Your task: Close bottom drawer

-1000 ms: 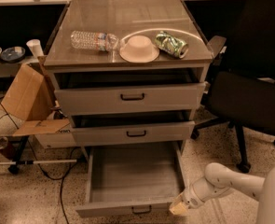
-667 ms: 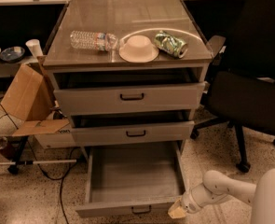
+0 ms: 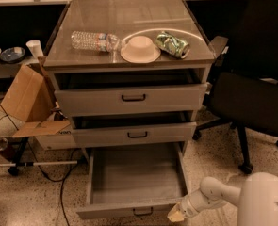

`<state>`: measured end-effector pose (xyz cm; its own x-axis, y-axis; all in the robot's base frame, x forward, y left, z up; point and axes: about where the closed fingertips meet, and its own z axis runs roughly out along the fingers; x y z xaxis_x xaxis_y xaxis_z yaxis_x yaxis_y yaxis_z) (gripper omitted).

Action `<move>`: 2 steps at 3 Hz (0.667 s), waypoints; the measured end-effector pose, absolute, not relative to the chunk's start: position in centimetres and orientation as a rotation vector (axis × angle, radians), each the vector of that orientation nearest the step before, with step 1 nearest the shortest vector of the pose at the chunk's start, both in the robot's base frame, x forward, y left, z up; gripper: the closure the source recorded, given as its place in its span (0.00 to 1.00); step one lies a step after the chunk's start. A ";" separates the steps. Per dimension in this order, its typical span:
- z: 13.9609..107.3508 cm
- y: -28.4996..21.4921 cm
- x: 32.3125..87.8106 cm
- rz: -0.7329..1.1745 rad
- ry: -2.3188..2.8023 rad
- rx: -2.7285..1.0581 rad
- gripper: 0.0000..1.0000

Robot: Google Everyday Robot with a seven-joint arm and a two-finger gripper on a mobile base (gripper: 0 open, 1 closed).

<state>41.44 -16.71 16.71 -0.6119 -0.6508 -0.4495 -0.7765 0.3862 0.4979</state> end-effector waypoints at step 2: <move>16.1 -17.0 43.8 0.972 2.453 -1.287 0.58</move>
Offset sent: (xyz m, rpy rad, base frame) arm 0.0856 -0.0120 -0.0010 -0.0805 -0.1425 -0.0144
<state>43.76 -17.01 16.11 -0.5985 -0.6571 -0.4584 -0.7927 0.4028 0.4576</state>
